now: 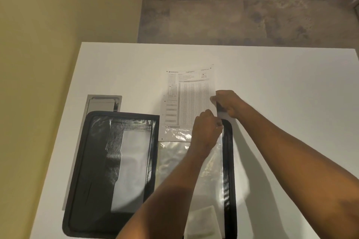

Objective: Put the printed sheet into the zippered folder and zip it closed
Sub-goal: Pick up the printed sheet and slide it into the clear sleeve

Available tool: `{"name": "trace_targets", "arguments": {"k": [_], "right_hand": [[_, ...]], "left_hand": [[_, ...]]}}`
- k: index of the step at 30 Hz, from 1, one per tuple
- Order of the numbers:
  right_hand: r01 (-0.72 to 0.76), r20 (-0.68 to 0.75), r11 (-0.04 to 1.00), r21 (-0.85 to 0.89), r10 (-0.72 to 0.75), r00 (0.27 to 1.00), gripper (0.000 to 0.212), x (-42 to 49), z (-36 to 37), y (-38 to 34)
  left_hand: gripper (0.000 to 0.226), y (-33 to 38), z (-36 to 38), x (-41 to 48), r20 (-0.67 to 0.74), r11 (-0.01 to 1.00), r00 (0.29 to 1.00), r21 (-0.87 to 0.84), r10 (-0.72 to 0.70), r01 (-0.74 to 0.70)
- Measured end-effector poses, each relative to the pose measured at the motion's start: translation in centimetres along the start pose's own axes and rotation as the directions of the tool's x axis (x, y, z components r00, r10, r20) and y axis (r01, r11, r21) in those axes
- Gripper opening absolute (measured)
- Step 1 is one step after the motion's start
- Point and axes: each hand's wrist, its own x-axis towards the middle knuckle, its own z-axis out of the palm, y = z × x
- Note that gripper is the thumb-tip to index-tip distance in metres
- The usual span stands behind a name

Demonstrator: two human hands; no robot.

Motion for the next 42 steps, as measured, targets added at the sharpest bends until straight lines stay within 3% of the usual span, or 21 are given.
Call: {"name": "trace_targets", "arguments": {"k": [5, 7, 11, 13, 15, 18, 24, 27, 30, 33, 38, 42], "right_hand": [[0.057, 0.038, 0.994, -0.096, -0.054, 0.998, 0.047, -0.7, -1.0, 1.7], [0.059, 0.066, 0.994, -0.094, -0.053, 0.996, 0.041, -1.2, -1.0, 3.0], [0.06, 0.133, 0.974, -0.219, -0.031, 0.991, 0.047, -2.4, -1.1, 4.0], [0.051, 0.152, 0.978, -0.202, -0.02, 0.988, 0.032, -2.3, -1.4, 3.1], [0.032, 0.128, 0.995, -0.098, -0.019, 0.992, 0.021, -1.6, -1.7, 1.6], [0.042, 0.022, 0.999, 0.019, -0.042, 0.999, 0.023, -0.5, -1.7, -0.6], [0.084, 0.0, 0.989, -0.119, -0.085, 0.996, 0.042, -0.1, -2.3, -1.6], [0.089, 0.08, 0.98, -0.176, -0.076, 0.994, 0.034, -0.9, -2.8, -0.6], [0.101, 0.192, 0.968, -0.228, -0.057, 0.98, 0.008, -1.8, -3.1, 1.0], [0.177, 0.272, 0.909, -0.378, -0.074, 0.96, 0.023, -1.9, -3.2, 2.0], [0.391, 0.245, 0.815, -0.428, -0.312, 0.918, 0.022, -1.4, -2.0, 1.0], [0.53, 0.339, 0.663, -0.528, -0.408, 0.848, 0.007, -0.9, -0.9, 0.6]], "left_hand": [[0.016, 0.4, 0.0, -0.1, 0.0, 0.996, 0.997, -0.037, -0.079, 0.079], [0.016, 0.4, 0.1, -0.2, -0.007, 0.995, 0.996, -0.042, -0.09, 0.09], [0.021, 0.5, 0.1, -0.5, -0.009, 0.997, 0.997, -0.015, -0.072, 0.071], [0.021, 0.7, 0.0, -0.6, 0.0, 0.998, 0.998, -0.014, -0.069, 0.069], [0.02, 0.9, 0.0, -0.7, 0.011, 0.995, 0.996, -0.03, -0.094, 0.094], [0.039, 1.0, 0.0, -0.7, 0.017, 0.992, 0.993, -0.051, -0.116, 0.116], [0.027, 0.5, 0.7, -0.4, -0.013, 0.989, 0.991, -0.06, -0.134, 0.133], [0.021, 0.2, 1.1, -0.3, -0.03, 0.992, 0.993, -0.059, -0.118, 0.116], [0.015, -0.2, 1.4, -0.3, -0.054, 0.991, 0.991, -0.066, -0.119, 0.115], [0.018, -0.5, 1.8, -0.4, -0.074, 0.997, 0.995, 0.033, -0.069, 0.071], [0.02, -0.1, 1.6, -0.8, -0.124, 0.995, 0.992, 0.092, -0.022, 0.034], [0.026, 0.0, 1.5, -1.0, -0.164, 0.996, 0.984, 0.044, -0.071, 0.079]]}}
